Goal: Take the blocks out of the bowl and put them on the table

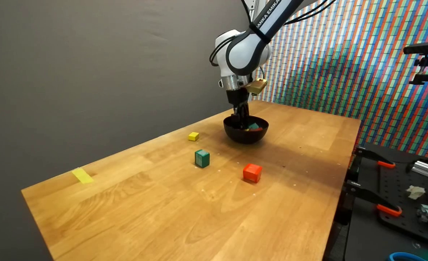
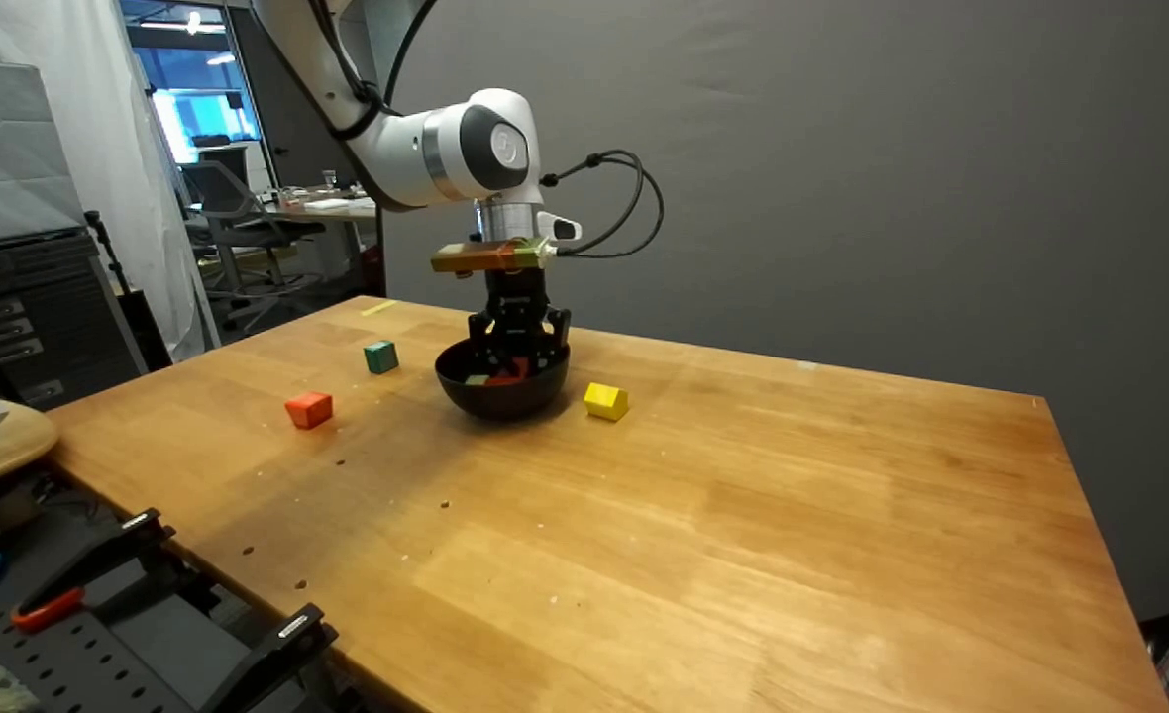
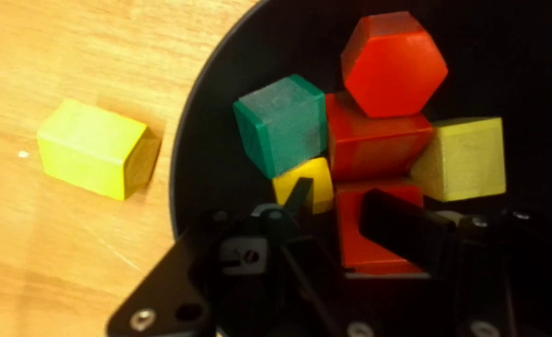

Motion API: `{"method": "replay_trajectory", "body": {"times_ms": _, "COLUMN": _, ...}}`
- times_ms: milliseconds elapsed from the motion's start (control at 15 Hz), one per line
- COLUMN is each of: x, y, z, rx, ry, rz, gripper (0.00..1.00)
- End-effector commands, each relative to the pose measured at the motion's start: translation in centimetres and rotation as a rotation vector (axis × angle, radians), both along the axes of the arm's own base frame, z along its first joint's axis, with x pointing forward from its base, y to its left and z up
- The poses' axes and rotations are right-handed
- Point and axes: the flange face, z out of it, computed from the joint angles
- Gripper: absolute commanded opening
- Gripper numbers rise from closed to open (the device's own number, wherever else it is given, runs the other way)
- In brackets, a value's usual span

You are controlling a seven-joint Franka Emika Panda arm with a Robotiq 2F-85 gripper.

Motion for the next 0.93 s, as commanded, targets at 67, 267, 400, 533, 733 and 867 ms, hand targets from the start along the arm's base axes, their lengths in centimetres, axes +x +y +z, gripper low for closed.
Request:
{"method": "replay_trajectory", "body": {"times_ms": 67, "x": 0.3, "y": 0.2, "z": 0.2, "rx": 0.011, "ry": -0.016, "rz": -0.051, "gripper": 0.09}}
{"method": "replay_trajectory", "body": {"times_ms": 267, "x": 0.4, "y": 0.3, "z": 0.8, "rx": 0.022, "ry": -0.031, "rz": -0.075, "gripper": 0.38}}
{"method": "replay_trajectory", "body": {"times_ms": 400, "x": 0.3, "y": 0.6, "z": 1.0, "rx": 0.036, "ry": -0.029, "rz": -0.085, "gripper": 0.54}}
{"method": "replay_trajectory", "body": {"times_ms": 533, "x": 0.3, "y": 0.4, "z": 1.6, "rx": 0.046, "ry": -0.037, "rz": -0.106, "gripper": 0.69}}
{"method": "replay_trajectory", "body": {"times_ms": 733, "x": 0.5, "y": 0.1, "z": 2.1, "rx": 0.067, "ry": -0.042, "rz": -0.135, "gripper": 0.92}}
{"method": "replay_trajectory", "body": {"times_ms": 867, "x": 0.6, "y": -0.2, "z": 2.4, "rx": 0.073, "ry": -0.051, "rz": -0.154, "gripper": 1.0}}
